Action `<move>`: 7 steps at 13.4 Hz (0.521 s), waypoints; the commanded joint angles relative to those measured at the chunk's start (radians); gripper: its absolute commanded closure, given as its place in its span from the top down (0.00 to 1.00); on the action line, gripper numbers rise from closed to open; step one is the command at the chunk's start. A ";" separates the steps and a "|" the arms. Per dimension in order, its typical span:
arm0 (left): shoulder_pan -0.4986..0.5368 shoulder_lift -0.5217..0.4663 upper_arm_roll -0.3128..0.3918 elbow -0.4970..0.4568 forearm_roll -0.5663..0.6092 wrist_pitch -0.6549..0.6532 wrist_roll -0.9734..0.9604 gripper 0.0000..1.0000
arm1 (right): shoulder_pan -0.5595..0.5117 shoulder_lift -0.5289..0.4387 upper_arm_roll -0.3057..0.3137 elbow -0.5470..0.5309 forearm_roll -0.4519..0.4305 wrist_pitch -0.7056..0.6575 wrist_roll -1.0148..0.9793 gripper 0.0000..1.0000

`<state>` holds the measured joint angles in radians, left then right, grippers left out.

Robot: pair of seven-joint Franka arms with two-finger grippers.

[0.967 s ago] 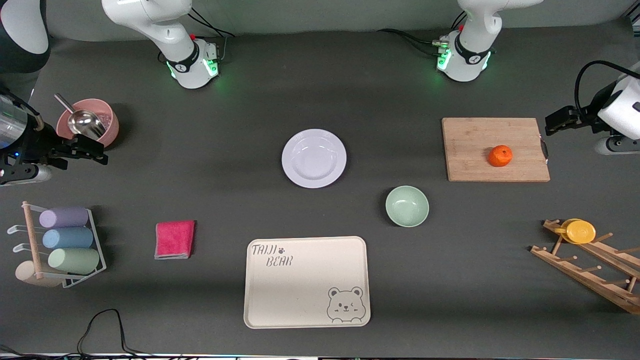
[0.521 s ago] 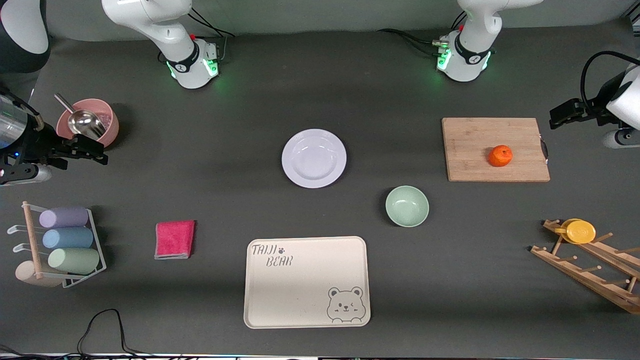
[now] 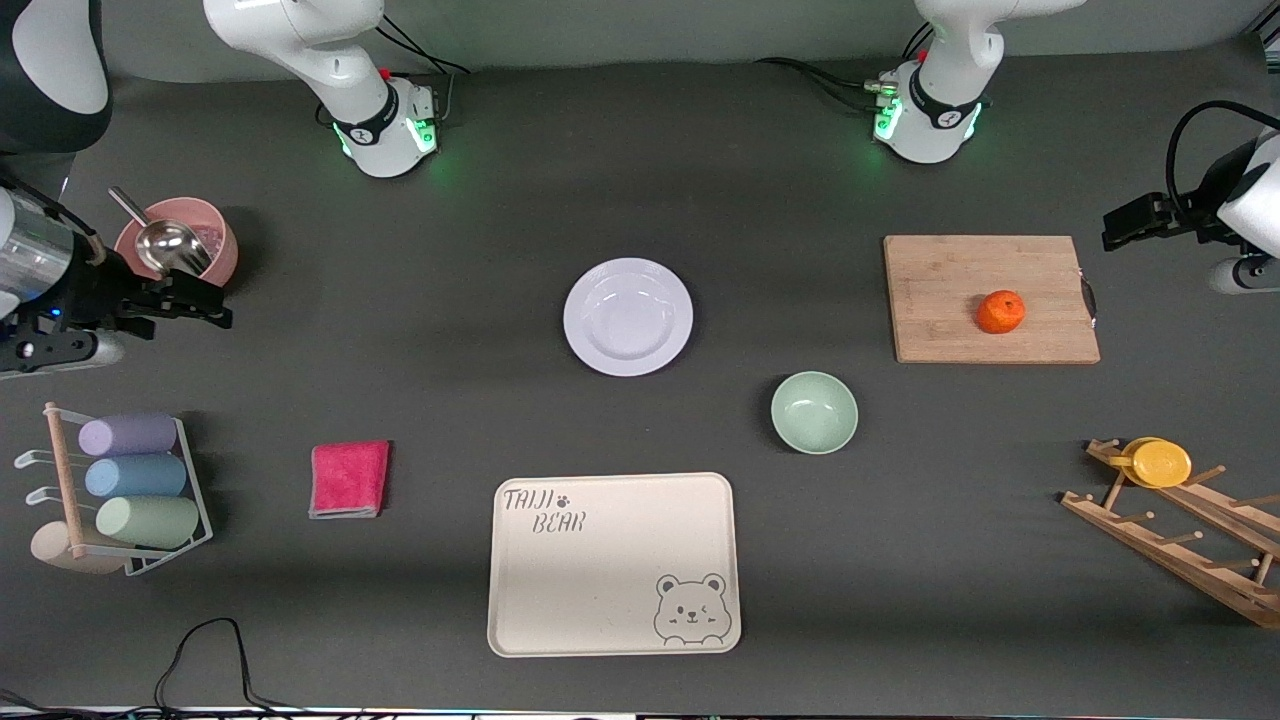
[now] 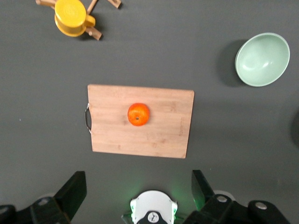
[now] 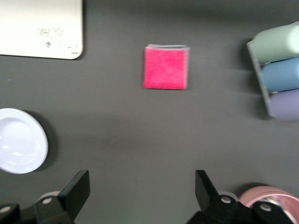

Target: Place orange and plate with both arms

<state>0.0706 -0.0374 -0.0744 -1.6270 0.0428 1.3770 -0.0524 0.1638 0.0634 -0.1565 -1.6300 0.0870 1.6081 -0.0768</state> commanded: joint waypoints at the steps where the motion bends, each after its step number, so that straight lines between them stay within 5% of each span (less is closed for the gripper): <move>1: 0.012 -0.076 0.011 -0.072 -0.003 -0.039 0.011 1.00 | 0.011 -0.005 -0.003 -0.048 0.033 0.022 0.017 1.00; 7: 0.015 -0.387 0.079 -0.496 -0.006 0.045 0.034 1.00 | 0.074 -0.017 -0.008 -0.140 0.020 0.116 0.019 1.00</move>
<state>0.0859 -0.2967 0.0101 -1.9570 0.0434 1.3591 -0.0188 0.2271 0.0684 -0.1540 -1.7395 0.1074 1.7043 -0.0740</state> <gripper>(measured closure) 0.000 0.000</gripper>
